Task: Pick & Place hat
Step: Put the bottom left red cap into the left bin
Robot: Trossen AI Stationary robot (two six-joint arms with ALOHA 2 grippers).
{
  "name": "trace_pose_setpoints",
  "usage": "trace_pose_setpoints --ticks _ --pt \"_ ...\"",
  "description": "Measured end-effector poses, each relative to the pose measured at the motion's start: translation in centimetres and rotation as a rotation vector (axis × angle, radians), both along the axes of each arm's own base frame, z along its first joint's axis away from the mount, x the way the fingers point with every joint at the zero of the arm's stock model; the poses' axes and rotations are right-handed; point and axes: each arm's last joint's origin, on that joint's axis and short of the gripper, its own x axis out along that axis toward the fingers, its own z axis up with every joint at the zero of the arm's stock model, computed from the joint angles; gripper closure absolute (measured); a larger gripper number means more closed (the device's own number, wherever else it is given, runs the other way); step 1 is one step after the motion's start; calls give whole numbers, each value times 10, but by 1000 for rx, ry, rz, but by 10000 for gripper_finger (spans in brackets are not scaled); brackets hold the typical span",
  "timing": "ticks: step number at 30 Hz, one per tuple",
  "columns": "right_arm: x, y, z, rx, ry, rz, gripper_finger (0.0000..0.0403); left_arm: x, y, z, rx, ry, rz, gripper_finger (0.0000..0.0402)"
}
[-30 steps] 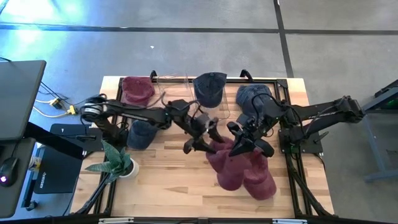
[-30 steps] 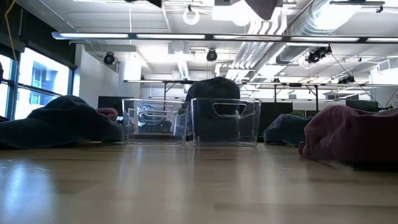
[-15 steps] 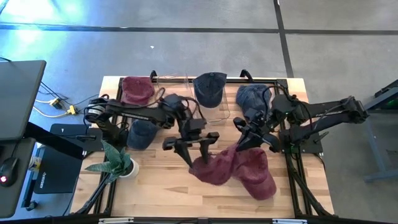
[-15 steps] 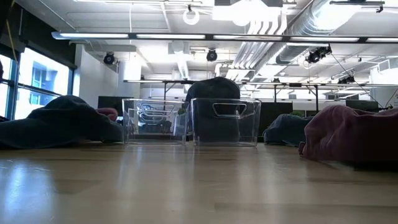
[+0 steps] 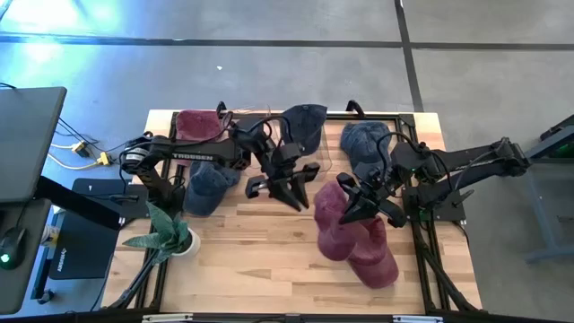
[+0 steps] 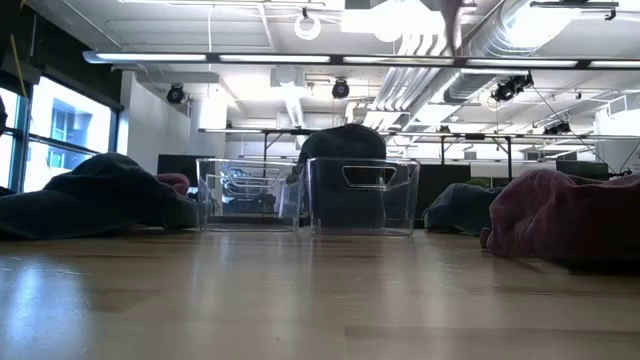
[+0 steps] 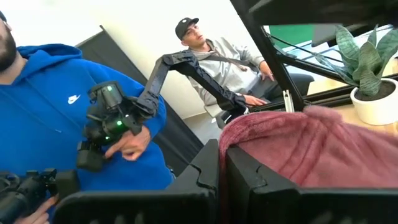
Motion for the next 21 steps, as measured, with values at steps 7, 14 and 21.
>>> trace_pose_setpoints --ticks 7,14,21 --pt "-1 2 1 4 -1 14 399 6 5 -9 109 -101 159 308" --pt "-2 2 5 8 -51 14 398 25 3 -41 121 108 281 181" --pt "-2 2 6 -30 -98 13 397 39 -19 -58 69 125 152 91"
